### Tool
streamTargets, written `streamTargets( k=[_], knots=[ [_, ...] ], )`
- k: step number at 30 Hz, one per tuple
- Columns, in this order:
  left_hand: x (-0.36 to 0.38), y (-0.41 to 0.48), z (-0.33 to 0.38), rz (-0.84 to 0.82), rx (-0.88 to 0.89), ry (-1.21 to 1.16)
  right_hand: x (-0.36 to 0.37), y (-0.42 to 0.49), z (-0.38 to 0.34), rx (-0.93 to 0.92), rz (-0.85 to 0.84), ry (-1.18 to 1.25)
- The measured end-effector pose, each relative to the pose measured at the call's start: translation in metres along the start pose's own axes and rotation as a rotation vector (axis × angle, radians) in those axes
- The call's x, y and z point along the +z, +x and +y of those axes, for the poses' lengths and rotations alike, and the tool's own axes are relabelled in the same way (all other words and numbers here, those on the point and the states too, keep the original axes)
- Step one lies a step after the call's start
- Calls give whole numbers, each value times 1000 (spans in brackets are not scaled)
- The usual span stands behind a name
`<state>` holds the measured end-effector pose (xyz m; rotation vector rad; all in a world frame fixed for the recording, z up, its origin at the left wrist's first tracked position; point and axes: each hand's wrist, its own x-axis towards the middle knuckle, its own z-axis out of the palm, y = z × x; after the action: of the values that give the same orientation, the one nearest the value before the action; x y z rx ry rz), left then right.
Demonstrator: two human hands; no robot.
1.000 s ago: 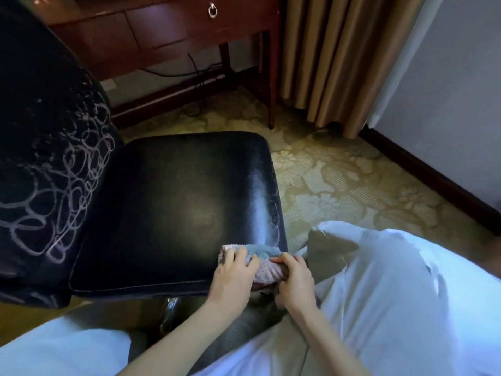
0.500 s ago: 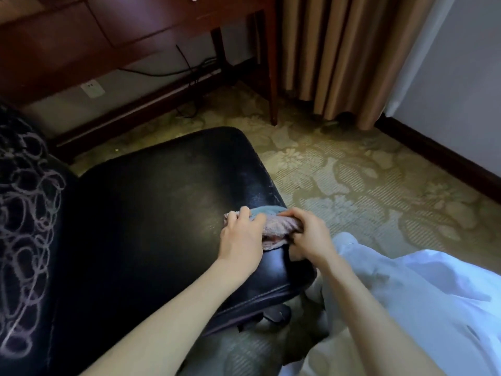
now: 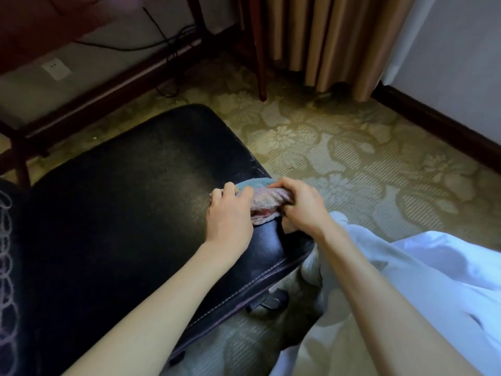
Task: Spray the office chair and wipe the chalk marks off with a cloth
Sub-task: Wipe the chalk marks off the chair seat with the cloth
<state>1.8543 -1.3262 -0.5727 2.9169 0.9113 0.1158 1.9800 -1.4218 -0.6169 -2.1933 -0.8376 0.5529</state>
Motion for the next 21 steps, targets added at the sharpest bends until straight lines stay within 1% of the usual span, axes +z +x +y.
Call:
streamTargets(
  k=[6, 9, 14, 17, 21],
  knots=[
    [-9, -34, -1, -52, 20, -26, 11, -48, -6, 0, 56, 36],
    [-12, -62, -8, -72, 35, -68, 18, -81, -16, 15, 60, -1],
    [-23, -134, -32, -40, 98, -139, 48, -158, -44, -6, 140, -54],
    [-23, -176, -49, -32, 109, -145, 67, -194, -61, 32, 133, -55],
    [-22, -199, -61, -50, 42, -125, 76, -214, -76, 58, 64, -75]
  ],
)
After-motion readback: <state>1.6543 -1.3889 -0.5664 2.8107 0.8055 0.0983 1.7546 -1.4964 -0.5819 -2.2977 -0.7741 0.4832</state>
